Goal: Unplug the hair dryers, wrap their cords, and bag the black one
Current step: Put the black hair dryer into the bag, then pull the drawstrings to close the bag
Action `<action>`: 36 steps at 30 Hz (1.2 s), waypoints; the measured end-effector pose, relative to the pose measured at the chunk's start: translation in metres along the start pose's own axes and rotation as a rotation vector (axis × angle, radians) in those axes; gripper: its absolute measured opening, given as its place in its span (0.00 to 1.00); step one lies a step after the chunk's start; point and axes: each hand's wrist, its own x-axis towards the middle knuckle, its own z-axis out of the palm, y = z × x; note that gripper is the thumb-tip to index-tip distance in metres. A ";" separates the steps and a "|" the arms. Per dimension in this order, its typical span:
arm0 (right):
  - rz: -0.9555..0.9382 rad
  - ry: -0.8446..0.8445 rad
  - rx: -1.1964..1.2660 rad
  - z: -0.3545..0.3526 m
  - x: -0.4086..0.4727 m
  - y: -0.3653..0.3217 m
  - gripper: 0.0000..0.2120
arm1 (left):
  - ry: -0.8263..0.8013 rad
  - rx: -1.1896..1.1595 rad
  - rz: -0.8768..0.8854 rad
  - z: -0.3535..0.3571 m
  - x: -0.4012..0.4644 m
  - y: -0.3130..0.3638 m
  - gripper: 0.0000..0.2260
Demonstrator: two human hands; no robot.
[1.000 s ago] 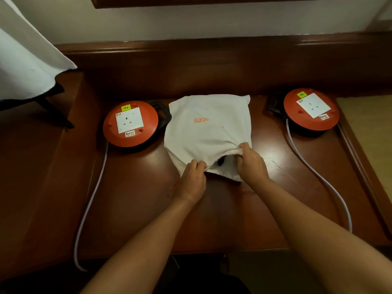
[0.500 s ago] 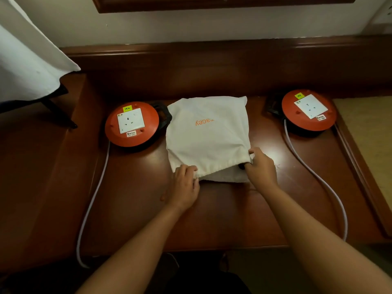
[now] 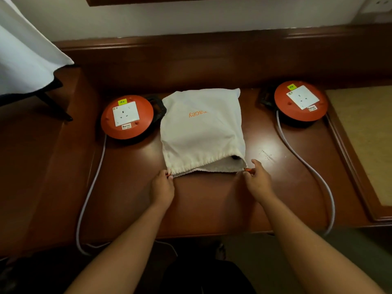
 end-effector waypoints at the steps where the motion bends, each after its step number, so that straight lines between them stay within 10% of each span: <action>1: -0.007 0.020 -0.009 -0.001 0.000 -0.002 0.16 | -0.003 0.016 0.009 -0.001 0.001 -0.001 0.10; 20: -0.039 0.130 0.077 -0.059 -0.034 0.039 0.12 | -0.001 -0.204 -0.015 -0.035 -0.013 -0.029 0.08; 29: 0.287 -0.186 0.848 -0.066 -0.047 0.021 0.13 | -0.045 -0.284 -0.107 -0.041 -0.024 -0.032 0.13; 36: 0.351 -0.260 0.927 -0.076 -0.035 0.015 0.14 | -0.063 -0.237 -0.077 -0.058 -0.025 -0.024 0.09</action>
